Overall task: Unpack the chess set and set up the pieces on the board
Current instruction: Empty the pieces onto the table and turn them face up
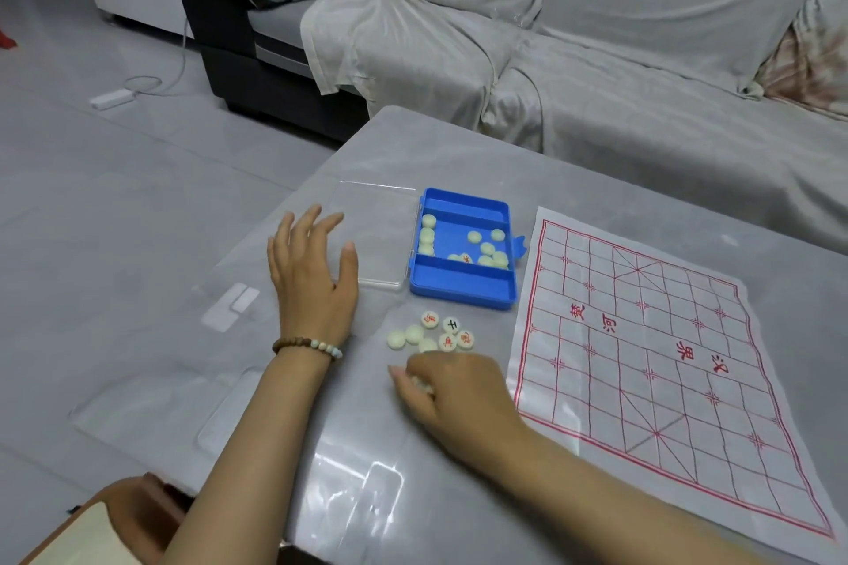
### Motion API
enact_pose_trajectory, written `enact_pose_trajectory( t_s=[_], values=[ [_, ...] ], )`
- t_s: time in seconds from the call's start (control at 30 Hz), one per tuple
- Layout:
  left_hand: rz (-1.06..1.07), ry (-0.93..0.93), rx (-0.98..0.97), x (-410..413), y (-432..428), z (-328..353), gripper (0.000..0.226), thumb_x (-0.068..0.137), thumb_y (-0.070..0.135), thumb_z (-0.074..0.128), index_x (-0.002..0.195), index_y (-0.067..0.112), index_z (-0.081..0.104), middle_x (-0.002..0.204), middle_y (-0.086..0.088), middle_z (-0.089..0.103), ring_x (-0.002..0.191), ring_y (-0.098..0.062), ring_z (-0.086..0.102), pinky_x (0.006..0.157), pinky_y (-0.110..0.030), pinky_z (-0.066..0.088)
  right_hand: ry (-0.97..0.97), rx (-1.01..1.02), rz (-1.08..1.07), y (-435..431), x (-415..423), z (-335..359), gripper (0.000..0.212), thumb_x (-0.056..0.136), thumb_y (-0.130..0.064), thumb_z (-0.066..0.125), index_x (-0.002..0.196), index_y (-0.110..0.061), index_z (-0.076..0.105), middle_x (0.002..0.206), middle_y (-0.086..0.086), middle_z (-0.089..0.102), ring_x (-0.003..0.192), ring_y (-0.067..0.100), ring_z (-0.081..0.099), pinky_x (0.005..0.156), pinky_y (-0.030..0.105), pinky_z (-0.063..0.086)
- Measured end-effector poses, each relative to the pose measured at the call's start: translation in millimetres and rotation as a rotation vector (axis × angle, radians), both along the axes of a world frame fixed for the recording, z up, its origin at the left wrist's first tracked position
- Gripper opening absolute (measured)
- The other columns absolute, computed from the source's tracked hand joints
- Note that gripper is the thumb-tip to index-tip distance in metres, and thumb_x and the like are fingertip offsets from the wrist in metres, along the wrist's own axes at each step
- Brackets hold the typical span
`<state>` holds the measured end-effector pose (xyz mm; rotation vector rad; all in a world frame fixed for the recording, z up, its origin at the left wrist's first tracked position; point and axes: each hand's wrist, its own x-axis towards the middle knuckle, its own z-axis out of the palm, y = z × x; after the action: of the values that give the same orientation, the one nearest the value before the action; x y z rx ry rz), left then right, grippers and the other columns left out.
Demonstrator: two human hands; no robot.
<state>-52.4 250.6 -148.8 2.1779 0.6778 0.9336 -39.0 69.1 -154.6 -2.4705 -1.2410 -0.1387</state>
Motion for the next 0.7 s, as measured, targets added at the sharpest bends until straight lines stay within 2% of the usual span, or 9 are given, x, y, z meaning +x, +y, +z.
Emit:
enact_pose_trajectory(
  t_s=[0.1, 0.27, 0.43, 0.5, 0.57, 0.63, 0.7],
  values=[
    [0.014, -0.086, -0.005, -6.5, -5.5, 3.9, 0.035, 0.092, 0.027, 0.038, 0.120, 0.016, 0.055, 0.138, -0.004, 0.045, 0.138, -0.023, 0.021, 0.114, -0.045, 0.016, -0.111, 0.005, 0.028, 3.5, -9.4, -14.5, 0.039, 0.087, -0.045, 0.041, 0.056, -0.021, 0.045, 0.051, -0.003, 0.053, 0.044, 0.016, 0.050, 0.045, 0.020, 0.019],
    [0.025, -0.134, -0.012, -20.6, -12.1, 7.5, 0.033, 0.093, 0.029, 0.038, 0.119, 0.018, 0.055, 0.138, -0.001, 0.045, 0.138, -0.021, 0.021, 0.114, -0.034, 0.016, -0.040, 0.092, 0.040, 3.8, -9.5, -11.8, 0.029, 0.087, -0.048, 0.043, 0.074, -0.022, 0.045, 0.068, -0.006, 0.055, 0.056, 0.017, 0.053, 0.050, 0.023, 0.024],
    [-0.026, 0.087, -0.067, -30.6, -15.9, 0.1, 0.034, 0.097, 0.028, 0.042, 0.128, 0.020, 0.051, 0.146, 0.000, 0.036, 0.140, -0.020, 0.016, 0.115, -0.036, 0.013, -0.027, 0.043, 0.079, -9.8, -8.4, -4.0, 0.036, 0.087, -0.051, 0.045, 0.094, -0.018, 0.056, 0.090, -0.004, 0.054, 0.076, 0.016, 0.052, 0.059, 0.023, 0.032],
    [-0.086, 0.214, -0.068, -32.7, -16.4, -3.7, 0.039, 0.098, 0.030, 0.038, 0.135, 0.021, 0.045, 0.150, 0.001, 0.030, 0.141, -0.020, 0.014, 0.116, -0.036, 0.010, -0.005, 0.021, 0.088, -20.3, -10.2, -4.8, 0.042, 0.087, -0.051, 0.045, 0.109, -0.018, 0.059, 0.105, -0.003, 0.056, 0.090, 0.016, 0.054, 0.070, 0.025, 0.037],
    [-0.180, 0.357, -0.050, -33.8, -18.4, -7.8, 0.045, 0.099, 0.035, 0.032, 0.142, 0.023, 0.034, 0.153, 0.002, 0.023, 0.142, -0.020, 0.011, 0.117, -0.037, 0.006, 0.041, -0.009, 0.112, -32.9, -13.8, -4.7, 0.052, 0.089, -0.053, 0.040, 0.126, -0.019, 0.054, 0.128, -0.003, 0.051, 0.114, 0.015, 0.049, 0.089, 0.028, 0.039],
    [-0.249, 0.507, -0.009, -35.1, -20.9, -12.0, 0.049, 0.099, 0.040, 0.026, 0.146, 0.026, 0.023, 0.156, 0.003, 0.012, 0.143, -0.019, 0.006, 0.116, -0.038, 0.000, 0.068, -0.058, 0.167, -44.4, -17.6, -3.8, 0.061, 0.093, -0.056, 0.032, 0.141, -0.021, 0.040, 0.149, -0.005, 0.036, 0.136, 0.012, 0.032, 0.108, 0.028, 0.027],
    [-0.281, 0.603, 0.043, -36.4, -22.0, -14.1, 0.053, 0.098, 0.045, 0.023, 0.148, 0.028, 0.015, 0.157, 0.004, 0.003, 0.144, -0.019, 0.000, 0.116, -0.039, -0.003, 0.068, -0.147, 0.253, -51.7, -22.2, -3.3, 0.063, 0.095, -0.055, 0.026, 0.149, -0.024, 0.023, 0.157, -0.008, 0.017, 0.145, 0.008, 0.009, 0.117, 0.027, 0.006]
  ],
)
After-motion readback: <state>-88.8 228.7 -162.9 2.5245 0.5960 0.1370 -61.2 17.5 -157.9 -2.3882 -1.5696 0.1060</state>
